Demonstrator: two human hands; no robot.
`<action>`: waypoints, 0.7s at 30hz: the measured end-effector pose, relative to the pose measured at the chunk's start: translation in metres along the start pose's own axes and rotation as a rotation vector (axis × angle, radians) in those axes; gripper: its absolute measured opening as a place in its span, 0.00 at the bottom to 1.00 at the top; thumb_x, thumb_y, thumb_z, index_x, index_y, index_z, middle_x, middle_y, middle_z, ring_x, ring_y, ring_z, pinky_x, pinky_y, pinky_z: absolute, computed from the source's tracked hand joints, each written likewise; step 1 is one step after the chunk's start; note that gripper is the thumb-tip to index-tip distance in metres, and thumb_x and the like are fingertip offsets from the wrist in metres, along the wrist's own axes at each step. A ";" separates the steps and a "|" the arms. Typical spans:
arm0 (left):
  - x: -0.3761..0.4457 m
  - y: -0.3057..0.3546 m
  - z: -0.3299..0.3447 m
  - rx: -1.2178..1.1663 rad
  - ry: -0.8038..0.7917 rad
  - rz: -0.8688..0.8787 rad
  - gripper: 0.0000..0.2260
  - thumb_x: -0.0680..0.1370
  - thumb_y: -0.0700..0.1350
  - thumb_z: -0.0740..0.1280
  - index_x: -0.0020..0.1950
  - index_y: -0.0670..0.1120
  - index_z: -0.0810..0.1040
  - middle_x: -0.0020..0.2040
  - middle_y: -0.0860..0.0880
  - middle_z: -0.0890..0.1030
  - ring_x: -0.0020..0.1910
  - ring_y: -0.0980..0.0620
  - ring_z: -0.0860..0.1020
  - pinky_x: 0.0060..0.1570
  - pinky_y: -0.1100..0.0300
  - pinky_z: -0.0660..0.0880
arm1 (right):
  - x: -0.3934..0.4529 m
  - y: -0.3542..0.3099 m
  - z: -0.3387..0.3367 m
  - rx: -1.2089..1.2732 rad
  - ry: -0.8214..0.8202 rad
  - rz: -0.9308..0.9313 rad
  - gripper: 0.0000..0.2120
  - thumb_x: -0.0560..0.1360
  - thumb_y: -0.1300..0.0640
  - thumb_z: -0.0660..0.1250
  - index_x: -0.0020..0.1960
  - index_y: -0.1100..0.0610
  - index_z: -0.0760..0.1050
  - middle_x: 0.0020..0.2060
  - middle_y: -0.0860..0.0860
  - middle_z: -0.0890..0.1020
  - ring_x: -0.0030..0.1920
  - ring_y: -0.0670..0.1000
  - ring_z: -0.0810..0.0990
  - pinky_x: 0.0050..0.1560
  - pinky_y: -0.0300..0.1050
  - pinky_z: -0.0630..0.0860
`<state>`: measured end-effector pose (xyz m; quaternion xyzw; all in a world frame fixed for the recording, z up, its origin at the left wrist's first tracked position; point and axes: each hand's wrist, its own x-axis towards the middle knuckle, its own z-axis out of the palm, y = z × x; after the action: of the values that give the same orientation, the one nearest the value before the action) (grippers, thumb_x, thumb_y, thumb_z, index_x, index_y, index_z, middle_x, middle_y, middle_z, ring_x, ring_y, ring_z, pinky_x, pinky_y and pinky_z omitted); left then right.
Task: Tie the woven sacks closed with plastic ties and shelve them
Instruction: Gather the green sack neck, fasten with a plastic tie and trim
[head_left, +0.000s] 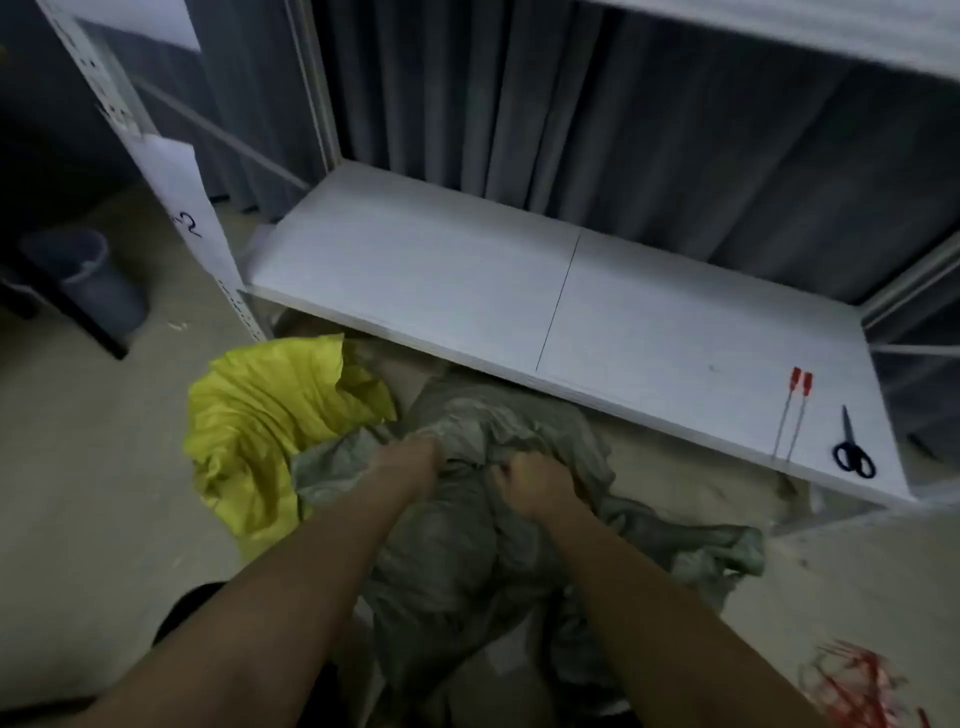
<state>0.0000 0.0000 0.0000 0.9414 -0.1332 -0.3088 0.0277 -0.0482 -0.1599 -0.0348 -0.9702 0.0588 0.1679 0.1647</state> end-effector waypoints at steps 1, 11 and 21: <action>0.010 -0.003 0.012 0.002 0.002 -0.019 0.19 0.81 0.46 0.56 0.70 0.42 0.64 0.69 0.41 0.67 0.66 0.40 0.69 0.62 0.49 0.68 | 0.012 0.002 0.018 -0.024 0.037 -0.010 0.18 0.80 0.46 0.53 0.56 0.57 0.76 0.52 0.56 0.80 0.52 0.56 0.78 0.47 0.43 0.72; 0.092 -0.031 0.114 -0.223 0.214 -0.095 0.20 0.79 0.47 0.57 0.70 0.42 0.62 0.68 0.38 0.66 0.67 0.37 0.68 0.65 0.46 0.67 | 0.110 -0.010 0.127 -0.269 0.103 -0.125 0.31 0.78 0.47 0.58 0.76 0.57 0.51 0.74 0.55 0.62 0.75 0.55 0.55 0.74 0.56 0.40; 0.049 -0.048 0.126 -0.526 0.244 -0.126 0.42 0.74 0.61 0.65 0.77 0.51 0.43 0.77 0.38 0.46 0.76 0.38 0.49 0.73 0.45 0.54 | 0.029 -0.007 0.090 0.681 0.496 -0.075 0.14 0.67 0.65 0.67 0.31 0.51 0.65 0.28 0.46 0.70 0.31 0.48 0.69 0.35 0.42 0.64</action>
<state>-0.0255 0.0366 -0.1366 0.9385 0.0144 -0.2182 0.2672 -0.0473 -0.1247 -0.1224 -0.8729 0.1136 -0.1060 0.4626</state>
